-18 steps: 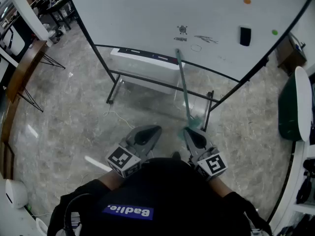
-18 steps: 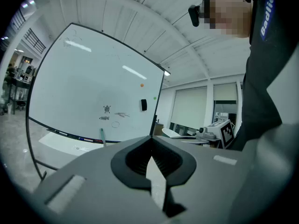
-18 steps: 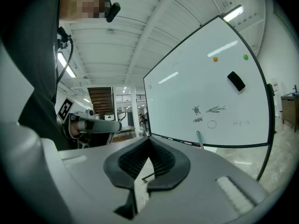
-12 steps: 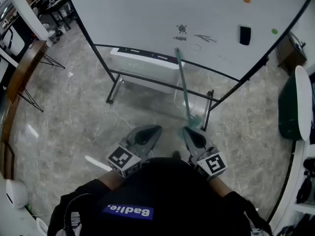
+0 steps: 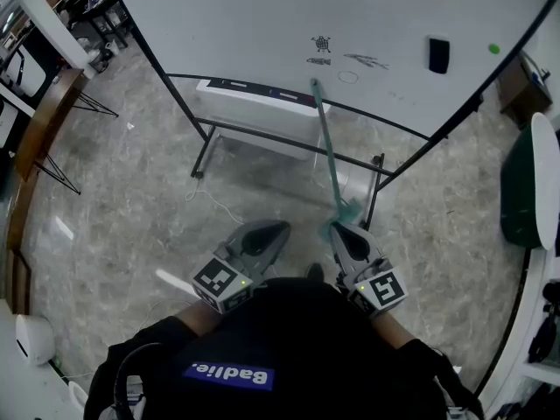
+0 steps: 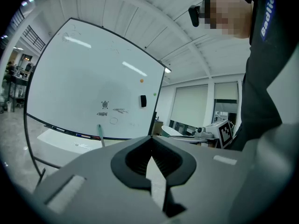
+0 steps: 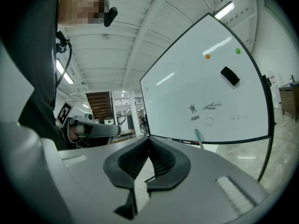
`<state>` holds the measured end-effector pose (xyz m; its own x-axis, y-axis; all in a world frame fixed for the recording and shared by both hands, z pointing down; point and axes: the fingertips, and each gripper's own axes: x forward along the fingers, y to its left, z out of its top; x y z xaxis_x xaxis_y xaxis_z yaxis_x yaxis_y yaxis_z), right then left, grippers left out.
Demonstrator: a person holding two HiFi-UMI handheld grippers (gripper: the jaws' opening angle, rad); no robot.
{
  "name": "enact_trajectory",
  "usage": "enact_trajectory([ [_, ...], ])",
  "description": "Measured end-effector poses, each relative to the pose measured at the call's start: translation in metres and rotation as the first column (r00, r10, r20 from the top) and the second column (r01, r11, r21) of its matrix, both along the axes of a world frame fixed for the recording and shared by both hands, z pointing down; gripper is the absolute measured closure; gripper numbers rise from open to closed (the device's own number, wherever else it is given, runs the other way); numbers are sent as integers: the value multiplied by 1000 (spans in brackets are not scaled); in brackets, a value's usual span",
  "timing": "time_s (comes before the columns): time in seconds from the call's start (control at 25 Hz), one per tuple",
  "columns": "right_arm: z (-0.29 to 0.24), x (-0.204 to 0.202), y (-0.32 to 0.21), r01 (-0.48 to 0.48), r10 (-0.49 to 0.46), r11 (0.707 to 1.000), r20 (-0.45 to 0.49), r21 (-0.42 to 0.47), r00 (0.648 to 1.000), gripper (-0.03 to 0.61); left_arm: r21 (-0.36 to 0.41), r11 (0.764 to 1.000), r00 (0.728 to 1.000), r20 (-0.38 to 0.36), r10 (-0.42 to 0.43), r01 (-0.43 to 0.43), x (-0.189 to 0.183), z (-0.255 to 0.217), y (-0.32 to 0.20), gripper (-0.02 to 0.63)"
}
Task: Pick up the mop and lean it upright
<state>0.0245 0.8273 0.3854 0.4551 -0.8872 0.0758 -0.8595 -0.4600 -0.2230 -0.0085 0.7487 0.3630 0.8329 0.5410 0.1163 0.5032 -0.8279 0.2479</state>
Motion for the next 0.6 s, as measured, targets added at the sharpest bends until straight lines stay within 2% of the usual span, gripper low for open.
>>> enact_trajectory([
  [0.28,6,24,22,16,-16,1000,18,12,1000,574,9,1000,1000,15,-21,21,21,-1,23,594],
  [0.6,18,54,54,65,-66,998,44,21,997,574,18,995,995,24,-98,98,49,5,48,594],
])
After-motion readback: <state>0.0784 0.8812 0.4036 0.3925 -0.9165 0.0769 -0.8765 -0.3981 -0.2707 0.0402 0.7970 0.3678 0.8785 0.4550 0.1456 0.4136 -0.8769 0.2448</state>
